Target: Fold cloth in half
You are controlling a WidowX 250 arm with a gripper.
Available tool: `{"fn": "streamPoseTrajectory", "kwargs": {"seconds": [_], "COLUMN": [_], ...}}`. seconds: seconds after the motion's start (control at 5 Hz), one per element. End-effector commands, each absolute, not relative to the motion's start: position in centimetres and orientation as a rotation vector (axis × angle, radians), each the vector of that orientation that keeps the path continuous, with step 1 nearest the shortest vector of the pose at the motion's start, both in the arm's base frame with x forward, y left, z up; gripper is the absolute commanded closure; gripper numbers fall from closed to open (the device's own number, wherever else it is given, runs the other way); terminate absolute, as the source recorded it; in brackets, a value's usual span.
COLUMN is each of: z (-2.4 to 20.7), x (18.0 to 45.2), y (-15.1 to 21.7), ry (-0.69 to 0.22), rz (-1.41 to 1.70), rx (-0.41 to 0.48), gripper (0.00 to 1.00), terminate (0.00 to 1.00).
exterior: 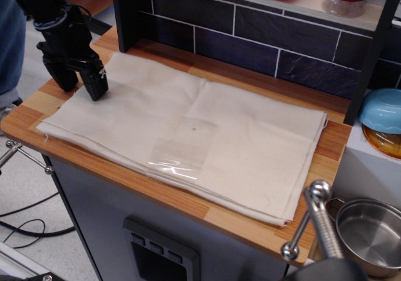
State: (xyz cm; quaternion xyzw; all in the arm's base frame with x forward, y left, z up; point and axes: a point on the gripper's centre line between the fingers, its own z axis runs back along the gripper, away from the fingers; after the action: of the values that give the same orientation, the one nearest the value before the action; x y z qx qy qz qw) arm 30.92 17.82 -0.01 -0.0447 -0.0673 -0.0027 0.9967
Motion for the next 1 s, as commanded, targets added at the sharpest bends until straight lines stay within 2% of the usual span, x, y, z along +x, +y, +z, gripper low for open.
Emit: {"fn": "streamPoseTrajectory", "kwargs": {"seconds": [0.0, 0.2, 0.4, 0.6, 0.8], "z": [-2.4, -3.0, -2.7, 0.4, 4.5], "x": [31.2, 31.3, 31.7, 32.7, 33.1], "y": [16.6, 16.6, 16.5, 16.3, 14.5], "ry": [-0.136, -0.135, -0.136, -0.152, -0.194], "rz": [0.010, 0.017, 0.020, 0.022, 0.017], "rx": [-0.031, -0.019, -0.024, -0.088, -0.173], "gripper": [1.00, 1.00, 1.00, 1.00, 1.00], "terminate": [0.00, 0.00, 0.00, 0.00, 0.00]}}
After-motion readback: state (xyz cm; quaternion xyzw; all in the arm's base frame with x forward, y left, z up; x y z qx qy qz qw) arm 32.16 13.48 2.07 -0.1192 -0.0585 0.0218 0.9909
